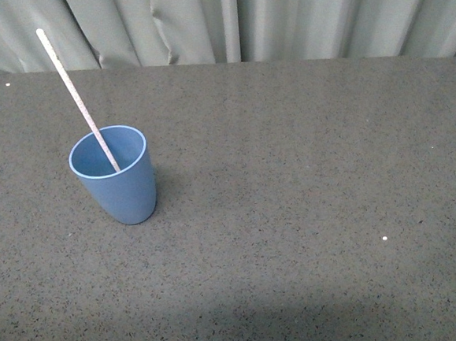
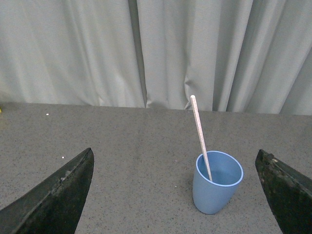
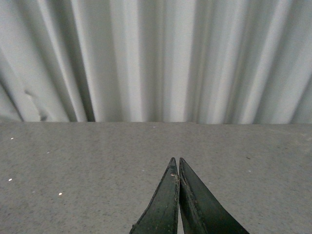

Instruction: Transfer chopsticks to blue cup

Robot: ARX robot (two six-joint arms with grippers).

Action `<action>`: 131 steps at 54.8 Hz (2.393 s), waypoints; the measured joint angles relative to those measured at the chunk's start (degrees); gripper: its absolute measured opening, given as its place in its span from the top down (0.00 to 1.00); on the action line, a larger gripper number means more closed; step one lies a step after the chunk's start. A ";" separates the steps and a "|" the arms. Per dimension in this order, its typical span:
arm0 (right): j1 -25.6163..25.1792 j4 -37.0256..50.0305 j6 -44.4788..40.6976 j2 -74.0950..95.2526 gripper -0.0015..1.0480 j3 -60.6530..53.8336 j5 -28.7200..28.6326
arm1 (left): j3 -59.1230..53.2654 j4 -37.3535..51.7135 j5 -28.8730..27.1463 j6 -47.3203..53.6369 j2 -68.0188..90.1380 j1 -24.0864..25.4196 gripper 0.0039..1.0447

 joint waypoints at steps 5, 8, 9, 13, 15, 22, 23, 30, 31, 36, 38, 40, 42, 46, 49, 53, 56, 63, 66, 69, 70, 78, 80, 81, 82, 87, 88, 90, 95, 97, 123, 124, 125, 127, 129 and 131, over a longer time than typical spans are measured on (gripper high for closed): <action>-0.35 -4.52 -0.02 -5.64 0.99 -1.14 -0.17 | 0.00 0.00 0.04 0.02 0.00 0.00 0.06; -0.35 -6.49 -0.02 -7.93 0.99 -1.51 -0.24 | 0.00 0.00 0.04 0.00 0.00 0.00 0.06; -0.35 -7.26 -0.02 -8.83 0.99 -1.64 -0.22 | 0.00 0.00 0.04 0.00 0.00 0.00 0.06; -0.35 -9.31 0.00 -11.34 0.99 -1.90 -0.24 | 0.00 0.00 0.02 0.00 0.00 0.00 0.06; -0.35 -10.34 -0.02 -12.55 0.99 -1.97 -0.24 | 0.00 0.00 0.02 0.00 0.00 0.00 0.06; -0.35 -14.78 -0.02 -17.49 0.99 -2.27 -0.26 | 0.00 0.00 0.02 0.00 0.00 0.00 0.06; -0.35 -15.12 -0.02 -17.88 0.99 -2.32 -0.26 | 0.00 0.00 0.02 0.00 0.00 0.00 0.06; -0.35 -20.39 0.00 -23.61 0.99 -2.45 -0.24 | 0.00 0.00 0.02 0.00 0.00 0.00 0.06; -0.35 -21.05 0.00 -24.33 0.99 -2.45 -0.24 | 0.00 0.00 0.02 0.00 0.00 0.00 0.06; -0.35 -23.50 -0.02 -27.02 0.99 -2.47 -0.26 | 0.00 0.00 0.02 0.00 0.00 0.00 0.06; -0.35 -24.39 -0.02 -27.93 0.99 -2.47 -0.26 | 0.00 0.00 0.02 0.00 0.00 0.00 0.06; -0.35 -25.55 0.00 -29.16 0.99 -2.47 -0.28 | 0.00 0.00 0.04 0.02 0.00 0.00 0.06; -0.35 -26.40 0.00 -30.03 0.99 -2.47 -0.26 | 0.00 0.00 0.02 0.02 0.00 0.00 0.06; -0.35 -28.24 0.00 -31.98 0.99 -2.47 -0.26 | 0.00 0.00 0.04 0.00 0.00 0.00 0.06; -0.35 -29.99 0.00 -33.77 0.99 -2.47 -0.26 | 0.00 0.00 0.04 0.00 0.00 0.00 0.06; -0.35 -31.85 -0.02 -35.69 0.99 -2.47 -0.28 | 0.00 0.00 0.02 0.00 0.00 0.00 0.06; -0.35 -32.92 0.00 -36.76 0.99 -2.47 -0.28 | 0.00 0.00 0.02 0.02 0.00 0.00 0.06; -0.35 -35.28 -0.02 -39.17 0.99 -2.47 -0.28 | 0.00 0.00 0.02 0.00 0.00 0.00 0.06; -0.35 -36.54 -0.02 -40.44 0.99 -2.47 -0.28 | 0.00 0.00 0.02 0.00 0.00 0.00 0.06; -0.35 -37.53 0.00 -41.42 0.99 -2.47 -0.28 | 0.00 0.00 0.04 0.00 0.00 0.00 0.06; -0.35 -37.83 -0.02 -41.70 0.99 -2.47 -0.28 | 0.00 0.00 0.02 0.00 0.00 0.00 0.06; -0.35 -39.56 -0.02 -43.47 0.99 -2.47 -0.28 | 0.00 0.00 0.02 0.00 0.00 0.00 0.06; -0.35 -39.95 -0.02 -43.85 0.99 -2.47 -0.28 | 0.00 0.00 0.02 0.02 0.00 0.00 0.06; -0.35 -40.19 -0.02 -44.09 0.99 -2.47 -0.28 | 0.00 0.00 0.02 0.00 0.00 0.00 0.06; -0.35 -40.35 -0.02 -44.22 0.99 -2.47 -0.28 | 0.00 0.00 0.02 0.00 0.00 0.00 0.06; -0.35 -49.88 -0.04 -51.78 0.99 -2.43 -0.39 | 0.00 0.00 0.00 0.00 0.00 0.00 0.06; -0.35 -50.14 -0.04 -52.70 0.99 -2.43 -0.42 | 0.00 0.00 0.02 0.02 0.00 0.00 0.06; -0.35 -50.21 -0.02 -53.68 0.99 -2.43 -0.42 | 0.00 0.00 0.02 0.00 0.00 0.00 0.06; -0.35 -50.42 -0.07 -53.94 0.95 -2.43 -0.42 | 0.00 0.00 0.04 0.00 0.00 0.00 0.06; -0.35 -50.47 -0.07 -53.94 0.88 -2.43 -0.42 | 0.00 0.00 0.04 0.00 0.00 0.00 0.06; -0.35 -50.47 0.00 -53.99 0.07 -2.43 -0.42 | 0.00 0.00 0.04 0.00 0.00 0.00 0.06; -0.35 -50.47 -0.02 -53.99 0.08 -2.43 -0.42 | 0.00 0.00 0.02 0.02 0.00 0.00 0.06; -0.35 -50.47 -0.02 -53.99 0.08 -2.43 -0.42 | 0.00 0.00 0.04 0.00 0.00 0.00 0.06; -0.35 -50.47 -0.04 -53.99 0.10 -2.43 -0.42 | 0.00 0.00 0.04 0.00 0.00 0.00 0.06; -0.35 -50.47 -0.04 -53.99 0.10 -2.43 -0.42 | 0.00 0.00 0.04 0.00 0.00 0.00 0.06; -0.35 -50.47 -0.04 -53.99 0.09 -2.43 -0.42 | 0.00 0.00 0.04 0.00 0.00 0.00 0.06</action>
